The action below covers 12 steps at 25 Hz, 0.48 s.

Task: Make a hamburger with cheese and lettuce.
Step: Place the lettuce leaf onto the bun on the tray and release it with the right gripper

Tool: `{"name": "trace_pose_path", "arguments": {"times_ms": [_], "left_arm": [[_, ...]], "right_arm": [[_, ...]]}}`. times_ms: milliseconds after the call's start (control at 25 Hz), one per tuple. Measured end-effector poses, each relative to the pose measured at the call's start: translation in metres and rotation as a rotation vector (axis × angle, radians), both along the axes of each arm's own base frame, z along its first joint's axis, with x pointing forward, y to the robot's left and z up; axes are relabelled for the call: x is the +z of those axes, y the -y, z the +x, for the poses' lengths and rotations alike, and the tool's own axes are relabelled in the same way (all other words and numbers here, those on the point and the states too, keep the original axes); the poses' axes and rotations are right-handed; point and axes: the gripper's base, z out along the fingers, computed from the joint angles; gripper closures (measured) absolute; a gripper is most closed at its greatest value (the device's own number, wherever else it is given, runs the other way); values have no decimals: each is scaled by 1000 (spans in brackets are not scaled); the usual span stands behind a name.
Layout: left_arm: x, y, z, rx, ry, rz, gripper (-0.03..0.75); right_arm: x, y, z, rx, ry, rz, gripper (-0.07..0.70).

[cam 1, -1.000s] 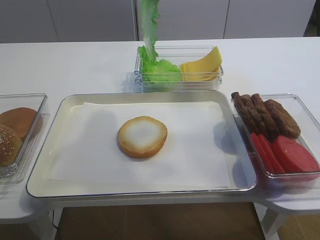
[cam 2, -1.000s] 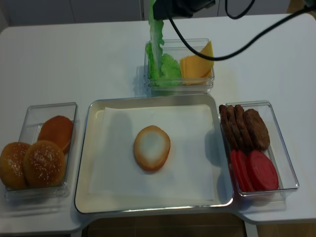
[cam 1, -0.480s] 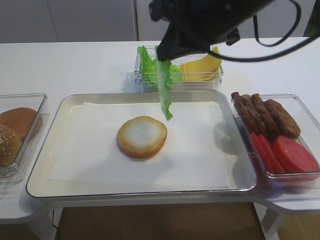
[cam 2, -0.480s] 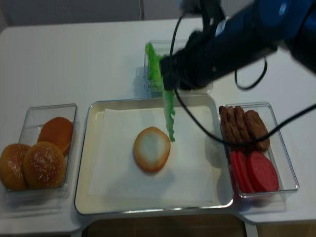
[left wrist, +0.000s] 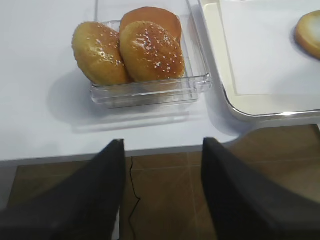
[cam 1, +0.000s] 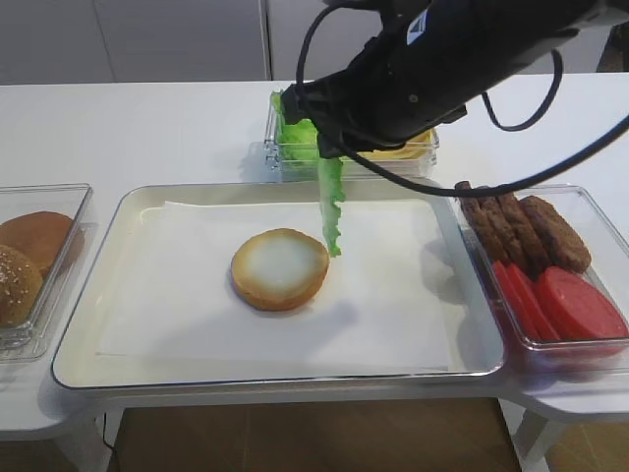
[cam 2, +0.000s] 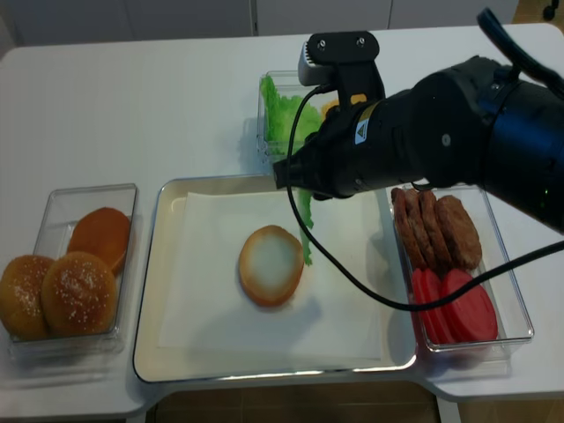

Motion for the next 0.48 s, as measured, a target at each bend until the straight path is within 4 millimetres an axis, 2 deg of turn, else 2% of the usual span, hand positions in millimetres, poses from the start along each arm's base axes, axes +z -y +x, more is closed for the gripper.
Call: {"name": "trace_pose_path", "arguments": {"times_ms": [480], "left_arm": [[0, 0, 0, 0, 0, 0, 347]], "right_arm": [[-24, -4, 11, -9, -42, -55, 627]]}}
